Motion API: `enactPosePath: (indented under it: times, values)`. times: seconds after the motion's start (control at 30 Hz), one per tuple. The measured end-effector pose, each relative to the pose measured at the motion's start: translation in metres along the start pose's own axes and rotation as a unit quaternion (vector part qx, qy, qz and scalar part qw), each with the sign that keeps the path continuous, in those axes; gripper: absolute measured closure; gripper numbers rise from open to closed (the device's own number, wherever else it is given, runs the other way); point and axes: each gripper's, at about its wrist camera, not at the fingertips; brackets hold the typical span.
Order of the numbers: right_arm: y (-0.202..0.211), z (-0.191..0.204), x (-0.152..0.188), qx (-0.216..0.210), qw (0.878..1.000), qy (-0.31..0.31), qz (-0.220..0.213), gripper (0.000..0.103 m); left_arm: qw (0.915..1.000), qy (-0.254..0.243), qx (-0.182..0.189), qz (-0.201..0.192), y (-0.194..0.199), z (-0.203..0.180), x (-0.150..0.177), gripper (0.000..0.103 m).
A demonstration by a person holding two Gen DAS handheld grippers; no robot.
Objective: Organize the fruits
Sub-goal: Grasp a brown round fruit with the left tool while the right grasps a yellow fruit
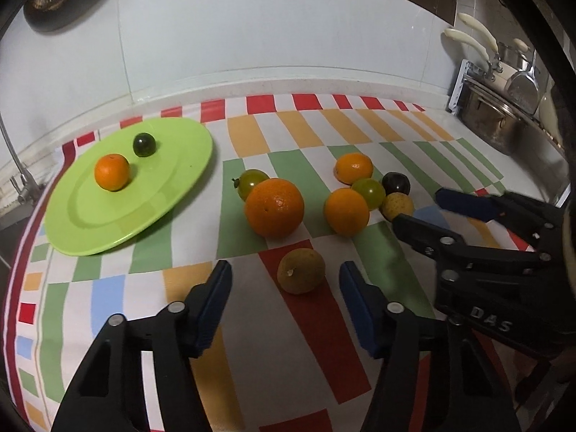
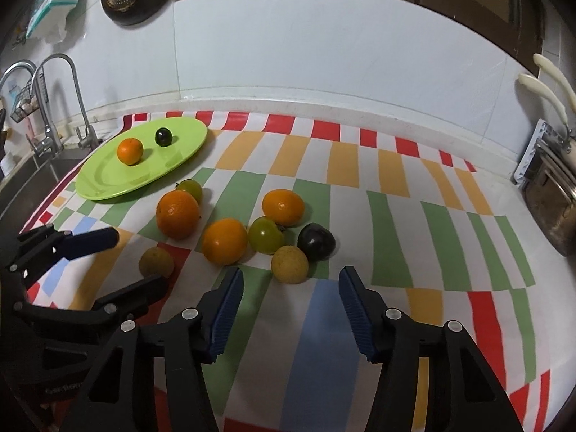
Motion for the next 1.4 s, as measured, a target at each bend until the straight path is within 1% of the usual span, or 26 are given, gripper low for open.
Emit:
enactPosePath:
  times: [0.03,0.07,0.13,0.23,0.37,0.43,0.5,0.53,0.7,0.97,1.17,1.4]
  values:
    - [-0.004,0.0,0.0,-0.001,1.0,-0.003,0.004,0.049,1.0,0.0,0.0,0.001,-0.002,0.0,-0.001,0.046]
    - [-0.007,-0.001,-0.001,-0.004,1.0,-0.006,0.008,0.053,1.0,0.0,0.001,0.002,-0.003,0.0,-0.002,0.049]
    - [-0.014,-0.003,-0.001,-0.006,1.0,-0.014,0.015,0.055,1.0,-0.003,0.0,0.004,-0.005,-0.001,-0.004,0.053]
    - [-0.02,-0.005,-0.003,-0.014,0.999,-0.023,0.024,0.06,0.9999,0.002,0.009,0.013,-0.01,0.0,-0.005,0.061]
    - [-0.023,-0.004,-0.006,-0.015,0.999,-0.023,0.022,0.062,0.9995,0.007,0.02,0.023,-0.014,0.0,-0.005,0.071]
    - [-0.025,-0.003,-0.007,-0.018,0.999,-0.023,0.025,0.066,0.9993,0.007,0.025,0.026,-0.014,-0.002,-0.005,0.074]
    - [-0.028,-0.003,-0.007,-0.019,0.999,-0.022,0.032,0.075,0.9994,0.005,0.023,0.027,-0.014,-0.002,-0.006,0.075]
    - [-0.028,-0.003,-0.007,-0.02,0.999,-0.024,0.032,0.076,0.9994,0.003,0.022,0.026,-0.014,-0.002,-0.006,0.075]
    - [-0.016,0.0,-0.004,-0.024,0.999,-0.022,0.025,0.076,0.9997,-0.001,0.02,0.015,-0.005,-0.003,-0.009,0.075]
    - [0.018,0.019,-0.004,-0.047,0.999,-0.01,0.002,0.076,0.9998,-0.002,0.021,-0.008,0.021,-0.001,-0.013,0.075]
    - [0.04,0.029,-0.011,-0.06,0.998,-0.004,-0.018,0.076,0.9995,0.002,0.009,-0.029,0.046,0.007,-0.013,0.075]
    - [0.06,0.05,-0.021,-0.072,0.997,0.009,-0.04,0.076,0.9989,0.011,-0.006,-0.046,0.07,0.025,-0.011,0.075]
Point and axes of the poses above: each gripper's, at about its wrist camera, not at the fingertips, and y roughly against the way its jaws point, z to its left, x to its underside, and after that the axes turned 2 degrees about -y, right-handed
